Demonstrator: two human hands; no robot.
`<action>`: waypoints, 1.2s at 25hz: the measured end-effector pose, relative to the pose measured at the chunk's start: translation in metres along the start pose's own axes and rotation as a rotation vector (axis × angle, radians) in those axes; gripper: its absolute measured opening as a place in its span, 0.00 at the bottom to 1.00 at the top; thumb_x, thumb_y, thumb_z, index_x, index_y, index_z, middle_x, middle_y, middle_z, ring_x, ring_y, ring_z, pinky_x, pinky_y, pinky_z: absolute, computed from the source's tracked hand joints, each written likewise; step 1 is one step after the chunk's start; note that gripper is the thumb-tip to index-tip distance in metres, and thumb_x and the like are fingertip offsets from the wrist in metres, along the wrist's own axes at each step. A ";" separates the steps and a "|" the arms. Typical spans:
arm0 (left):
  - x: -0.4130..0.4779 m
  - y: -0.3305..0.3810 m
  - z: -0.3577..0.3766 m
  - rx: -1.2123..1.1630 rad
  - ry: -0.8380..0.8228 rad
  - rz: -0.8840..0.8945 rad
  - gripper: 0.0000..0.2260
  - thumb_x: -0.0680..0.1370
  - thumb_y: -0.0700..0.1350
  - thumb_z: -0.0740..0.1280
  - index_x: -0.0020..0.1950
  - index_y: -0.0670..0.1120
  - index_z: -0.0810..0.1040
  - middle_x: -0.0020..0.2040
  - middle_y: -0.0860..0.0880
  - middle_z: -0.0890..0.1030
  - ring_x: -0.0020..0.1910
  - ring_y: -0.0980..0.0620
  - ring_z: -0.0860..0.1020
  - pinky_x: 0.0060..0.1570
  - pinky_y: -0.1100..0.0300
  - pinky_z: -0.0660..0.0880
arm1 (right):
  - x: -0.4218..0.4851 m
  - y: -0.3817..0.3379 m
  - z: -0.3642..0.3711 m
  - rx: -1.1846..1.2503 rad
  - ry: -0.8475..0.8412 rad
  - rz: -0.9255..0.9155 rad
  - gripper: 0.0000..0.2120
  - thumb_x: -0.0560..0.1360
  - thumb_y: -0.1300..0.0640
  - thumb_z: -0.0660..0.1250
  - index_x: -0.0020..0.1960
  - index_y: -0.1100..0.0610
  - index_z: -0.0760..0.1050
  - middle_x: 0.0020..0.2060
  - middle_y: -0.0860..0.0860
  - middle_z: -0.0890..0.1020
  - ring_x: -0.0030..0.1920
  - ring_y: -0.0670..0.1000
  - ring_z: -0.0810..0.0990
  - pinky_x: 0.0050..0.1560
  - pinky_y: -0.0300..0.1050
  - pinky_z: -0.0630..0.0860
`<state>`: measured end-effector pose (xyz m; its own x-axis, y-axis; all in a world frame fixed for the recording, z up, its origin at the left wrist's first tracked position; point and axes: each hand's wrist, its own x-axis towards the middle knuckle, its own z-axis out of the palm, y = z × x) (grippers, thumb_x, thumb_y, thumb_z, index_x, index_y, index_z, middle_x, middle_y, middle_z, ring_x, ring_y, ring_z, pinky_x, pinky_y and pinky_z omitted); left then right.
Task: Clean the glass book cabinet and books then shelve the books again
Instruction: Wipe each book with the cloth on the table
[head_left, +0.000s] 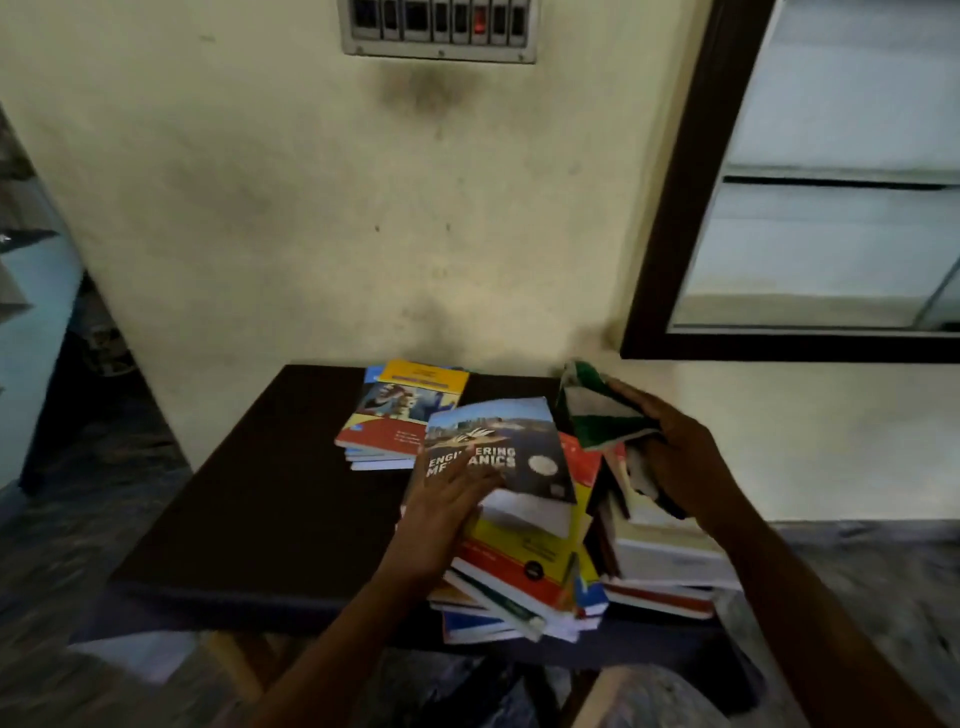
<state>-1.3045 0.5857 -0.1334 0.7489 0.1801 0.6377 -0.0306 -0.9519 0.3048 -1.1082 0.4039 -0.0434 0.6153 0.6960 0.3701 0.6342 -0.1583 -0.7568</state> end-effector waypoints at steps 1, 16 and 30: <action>-0.004 -0.004 0.008 0.044 -0.048 0.074 0.17 0.79 0.47 0.56 0.68 0.53 0.67 0.67 0.50 0.73 0.72 0.56 0.59 0.73 0.54 0.44 | -0.008 0.004 -0.002 0.006 -0.014 0.009 0.24 0.76 0.70 0.55 0.66 0.48 0.68 0.39 0.32 0.78 0.35 0.29 0.75 0.39 0.20 0.69; -0.008 -0.004 -0.034 -0.461 -0.069 -0.554 0.17 0.73 0.58 0.66 0.62 0.62 0.68 0.61 0.65 0.69 0.63 0.66 0.68 0.61 0.70 0.65 | 0.013 -0.016 0.049 -0.059 -0.126 -0.200 0.27 0.73 0.72 0.60 0.67 0.50 0.67 0.61 0.47 0.72 0.61 0.46 0.70 0.61 0.28 0.65; 0.023 -0.265 0.021 -0.748 0.148 -1.621 0.20 0.71 0.47 0.73 0.56 0.34 0.76 0.54 0.37 0.79 0.48 0.41 0.78 0.41 0.53 0.75 | 0.073 -0.028 0.186 -0.166 -0.163 -0.017 0.27 0.72 0.74 0.58 0.67 0.52 0.69 0.64 0.54 0.75 0.64 0.53 0.72 0.61 0.31 0.61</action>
<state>-1.2651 0.8369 -0.2138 0.2749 0.7855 -0.5545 0.3062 0.4752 0.8249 -1.1682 0.5889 -0.0954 0.5290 0.8012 0.2797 0.7203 -0.2497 -0.6471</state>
